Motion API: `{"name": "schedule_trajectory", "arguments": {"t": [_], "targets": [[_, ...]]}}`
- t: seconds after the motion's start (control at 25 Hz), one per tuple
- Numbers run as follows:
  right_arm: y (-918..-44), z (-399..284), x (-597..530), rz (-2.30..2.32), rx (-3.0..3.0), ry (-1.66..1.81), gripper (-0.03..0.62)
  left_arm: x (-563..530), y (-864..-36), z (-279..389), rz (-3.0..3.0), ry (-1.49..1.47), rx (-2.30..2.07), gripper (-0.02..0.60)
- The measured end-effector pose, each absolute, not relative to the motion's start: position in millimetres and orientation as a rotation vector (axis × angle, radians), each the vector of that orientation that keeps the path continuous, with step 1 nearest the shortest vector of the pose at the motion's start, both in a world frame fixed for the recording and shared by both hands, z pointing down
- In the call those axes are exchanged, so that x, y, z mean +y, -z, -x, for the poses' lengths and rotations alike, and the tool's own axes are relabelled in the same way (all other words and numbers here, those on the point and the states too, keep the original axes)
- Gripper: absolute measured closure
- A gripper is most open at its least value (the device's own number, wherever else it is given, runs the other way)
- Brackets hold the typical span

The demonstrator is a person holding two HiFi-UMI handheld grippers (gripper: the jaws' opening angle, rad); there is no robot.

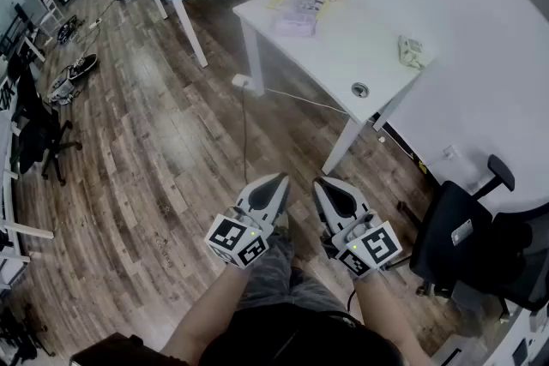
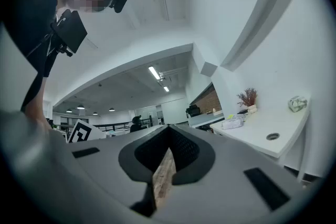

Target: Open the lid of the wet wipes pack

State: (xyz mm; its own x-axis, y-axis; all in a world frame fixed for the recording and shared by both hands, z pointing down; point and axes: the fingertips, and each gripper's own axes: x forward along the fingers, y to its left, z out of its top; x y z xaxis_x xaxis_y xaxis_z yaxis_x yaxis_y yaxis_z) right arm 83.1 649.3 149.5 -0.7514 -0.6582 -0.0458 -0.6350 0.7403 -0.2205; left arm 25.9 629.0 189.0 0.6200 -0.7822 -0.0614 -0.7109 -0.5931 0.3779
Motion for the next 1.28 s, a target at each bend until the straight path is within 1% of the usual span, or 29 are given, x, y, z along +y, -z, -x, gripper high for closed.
{"name": "schedule_trajectory", "arguments": {"t": [0.56, 0.96, 1.28], "targets": [[-168, -72, 552, 1.125, 2.812, 0.304, 0.576, 530, -201, -6, -2.542, 0.273, -1.271, 0.569], [-174, -46, 453, 1.153, 2.797, 0.333, 0.576, 431, -199, 18, -2.565, 0.280, -1.248, 0.569], [-190, -27, 400, 1.195, 2.793, 0.361, 0.576, 373, -206, 37, -2.578, 0.269, -1.221, 0.569]]}}
